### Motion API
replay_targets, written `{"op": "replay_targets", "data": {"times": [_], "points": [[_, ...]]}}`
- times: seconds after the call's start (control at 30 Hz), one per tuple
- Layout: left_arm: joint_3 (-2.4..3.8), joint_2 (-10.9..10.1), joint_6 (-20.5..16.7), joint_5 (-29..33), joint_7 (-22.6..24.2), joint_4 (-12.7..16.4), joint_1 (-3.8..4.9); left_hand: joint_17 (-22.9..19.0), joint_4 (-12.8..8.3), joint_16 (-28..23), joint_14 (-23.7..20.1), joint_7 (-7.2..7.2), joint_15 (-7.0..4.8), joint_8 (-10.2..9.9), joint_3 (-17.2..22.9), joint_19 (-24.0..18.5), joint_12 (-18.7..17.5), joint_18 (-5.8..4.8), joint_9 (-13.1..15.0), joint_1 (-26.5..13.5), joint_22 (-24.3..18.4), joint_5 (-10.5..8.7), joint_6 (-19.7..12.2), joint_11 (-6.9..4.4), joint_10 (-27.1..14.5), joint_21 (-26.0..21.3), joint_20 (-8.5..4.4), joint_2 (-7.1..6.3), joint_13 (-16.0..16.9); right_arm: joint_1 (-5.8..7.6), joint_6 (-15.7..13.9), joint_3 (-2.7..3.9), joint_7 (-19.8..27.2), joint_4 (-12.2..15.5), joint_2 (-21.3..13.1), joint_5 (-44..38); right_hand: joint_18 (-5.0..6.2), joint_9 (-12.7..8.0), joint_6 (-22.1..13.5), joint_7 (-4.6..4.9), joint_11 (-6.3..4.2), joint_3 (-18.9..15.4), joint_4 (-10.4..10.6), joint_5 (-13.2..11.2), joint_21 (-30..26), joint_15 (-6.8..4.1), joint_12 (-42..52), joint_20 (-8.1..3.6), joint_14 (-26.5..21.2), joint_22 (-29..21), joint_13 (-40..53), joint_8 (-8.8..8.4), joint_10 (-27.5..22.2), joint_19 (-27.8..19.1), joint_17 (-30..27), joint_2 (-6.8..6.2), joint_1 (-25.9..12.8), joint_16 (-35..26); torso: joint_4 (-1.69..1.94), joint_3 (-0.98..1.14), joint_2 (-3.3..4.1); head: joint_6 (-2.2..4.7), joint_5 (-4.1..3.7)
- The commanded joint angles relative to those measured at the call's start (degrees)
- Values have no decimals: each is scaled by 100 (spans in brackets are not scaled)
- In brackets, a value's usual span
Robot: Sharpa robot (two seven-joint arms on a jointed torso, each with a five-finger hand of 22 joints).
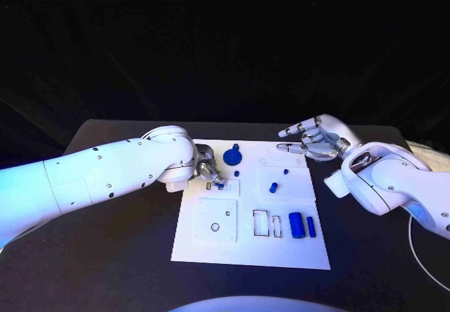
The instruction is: Assemble the parts on the task board
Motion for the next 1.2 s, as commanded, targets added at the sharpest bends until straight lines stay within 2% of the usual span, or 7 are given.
{"op": "replay_targets", "data": {"times": [0.03, 0.3, 0.67, 1.0, 1.07, 1.13, 1.2], "points": [[-13, 8, 189, -62, -42, -6, -22, 1505, -980, 17, 602, -14, -18, -4, 1026, 338, 13, -46, 7, 2, 776, 17, 18, 3, 43, 2, 9, 69, 5, -4, 85, 0, 74, 10, 9, 9, 65, 5, 39, 14, -12, -13, 26, -15, -34, 6, -15, -18, 425, 292, 900, 20, 119, -37, 729, 35, -28, -24, 9, 4, -3, -6, 1], [-14, -5, 313, -68, -48, 11, -25, 1505, -986, 17, 602, -14, -18, -5, 1032, 343, 8, -49, 9, -8, 789, 21, 19, 4, 41, 12, 9, 70, -2, -4, 100, 0, 66, 12, 7, 47, 67, 5, 39, 14, -12, -14, 27, -16, -40, 6, -21, -19, 424, 281, 896, 20, 116, -43, 721, 36, -28, -28, 2, 2, -2, -20, -1], [-14, -1, 346, -105, -46, 23, -25, 1505, -1073, 17, 602, -17, -16, -5, 1096, 346, 10, -51, 40, -132, 801, 182, 42, 2, 61, 15, 10, 53, 10, -3, 131, 0, 50, -4, 0, 341, 68, 5, 40, 14, -12, -14, 28, -17, -42, 6, -20, -19, 425, 278, 897, 20, 117, -45, 726, 38, -29, -26, 7, 0, -4, -31, 5], [-15, 30, 333, -108, -47, 17, -25, 1505, -1102, 17, 602, -20, -17, 0, 1114, 350, 31, -54, 55, -185, 814, 252, 55, 0, 84, 23, 9, 51, 39, -3, 130, 0, 54, 3, -4, 358, 68, 5, 40, 14, -12, -14, 28, -17, -42, 6, -20, -19, 425, 278, 897, 20, 117, -45, 726, 38, -29, -26, 3, 4, -2, -37, 13], [-15, 42, 334, -102, -47, 8, -25, 1505, -1120, 17, 602, -27, -20, 5, 1118, 351, 49, -54, 69, -248, 817, 347, 70, -6, 104, 23, 7, 50, 63, -3, 129, 0, 54, 4, -5, 359, 68, 5, 40, 14, -12, -14, 28, -17, -42, 6, -20, -19, 425, 278, 897, 20, 117, -45, 726, 38, -29, -26, 4, 7, -4, -32, 12], [-16, 58, 335, -82, -47, -6, -25, 1505, -1095, 17, 602, -41, -23, 24, 1079, 353, 91, -55, 93, -375, 823, 569, 111, -14, 145, 25, 3, 66, 114, -3, 129, 0, 53, 6, -6, 359, 68, 5, 40, 14, -12, -14, 28, -17, -42, 6, -20, -19, 425, 278, 897, 20, 117, -45, 726, 38, -29, -26, 4, 8, -8, -37, 13], [-17, 73, 344, -65, -47, -19, -24, 1505, -1031, 17, 602, -69, -34, 43, 987, 353, 142, -54, 113, -531, 821, 646, 163, -33, 190, 20, -4, 113, 175, -3, 130, 0, 50, 9, -7, 351, 70, 6, 40, 13, -13, -13, 30, -18, -47, 5, -20, -20, 424, 267, 897, 19, 117, -51, 723, 46, -27, -28, 2, 7, -7, -39, 21]]}}
